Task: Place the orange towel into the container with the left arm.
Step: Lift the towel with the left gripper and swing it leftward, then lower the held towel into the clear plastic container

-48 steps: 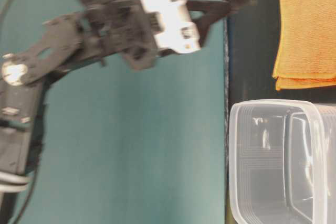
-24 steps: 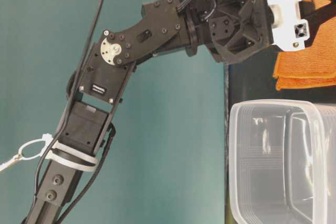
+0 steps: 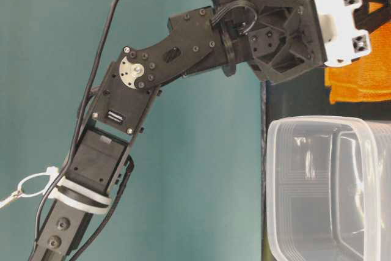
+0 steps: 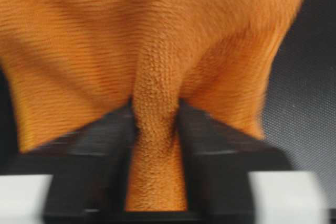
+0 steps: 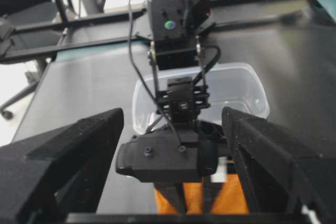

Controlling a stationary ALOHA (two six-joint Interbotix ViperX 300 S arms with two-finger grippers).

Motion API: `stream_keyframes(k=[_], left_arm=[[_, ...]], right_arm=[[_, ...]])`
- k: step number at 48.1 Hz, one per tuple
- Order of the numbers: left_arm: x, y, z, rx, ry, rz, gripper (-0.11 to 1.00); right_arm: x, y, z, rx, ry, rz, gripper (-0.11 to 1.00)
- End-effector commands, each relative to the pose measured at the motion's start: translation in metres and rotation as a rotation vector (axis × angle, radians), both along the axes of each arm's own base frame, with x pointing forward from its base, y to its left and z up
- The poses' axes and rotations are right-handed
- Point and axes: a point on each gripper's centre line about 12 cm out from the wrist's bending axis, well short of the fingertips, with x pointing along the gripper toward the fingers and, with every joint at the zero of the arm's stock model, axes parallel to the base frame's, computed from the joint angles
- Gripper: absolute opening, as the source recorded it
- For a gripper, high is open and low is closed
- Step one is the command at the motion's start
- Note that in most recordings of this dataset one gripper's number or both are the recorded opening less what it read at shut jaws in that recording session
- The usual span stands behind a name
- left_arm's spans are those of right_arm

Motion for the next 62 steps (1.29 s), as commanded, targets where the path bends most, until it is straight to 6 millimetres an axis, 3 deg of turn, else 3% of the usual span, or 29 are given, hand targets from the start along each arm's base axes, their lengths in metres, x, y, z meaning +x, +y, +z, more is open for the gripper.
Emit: stream_keyframes(k=[1, 4, 7, 13, 18, 24, 30, 35, 47, 62], left_arm=[[0.001, 0.006, 0.009, 0.002, -0.017, 0.014, 0.17], [0.002, 0.006, 0.016, 0.002, -0.031, 0.014, 0.06], [0.003, 0.007, 0.028, 0.002, -0.051, 0.016, 0.06], [0.003, 0.006, 0.077, 0.005, -0.123, 0.017, 0.06], [-0.006, 0.005, 0.131, 0.004, -0.194, 0.016, 0.06], [-0.030, 0.006, 0.196, 0.006, -0.270, 0.021, 0.06], [-0.063, 0.011, 0.228, 0.007, -0.260, 0.038, 0.06], [-0.091, 0.015, 0.220, 0.003, -0.179, 0.060, 0.06], [-0.142, 0.018, 0.172, 0.000, -0.070, 0.076, 0.06], [-0.160, 0.015, 0.125, 0.000, -0.119, 0.058, 0.06]], right_arm=[[0.001, 0.000, 0.004, -0.002, -0.011, -0.002, 0.73], [0.001, 0.000, 0.003, -0.002, -0.008, -0.002, 0.73], [0.002, 0.000, 0.003, -0.002, -0.006, -0.002, 0.73], [0.001, 0.000, 0.003, 0.000, -0.008, -0.002, 0.73], [0.001, -0.001, 0.003, -0.002, -0.009, -0.003, 0.73], [0.001, -0.001, 0.002, -0.002, -0.006, -0.003, 0.73], [0.001, -0.001, 0.003, -0.002, -0.009, -0.003, 0.73], [0.001, -0.001, 0.002, -0.002, -0.006, -0.005, 0.73], [0.001, -0.001, 0.004, -0.002, -0.020, -0.010, 0.73], [0.002, -0.003, 0.005, -0.001, -0.029, -0.020, 0.73]])
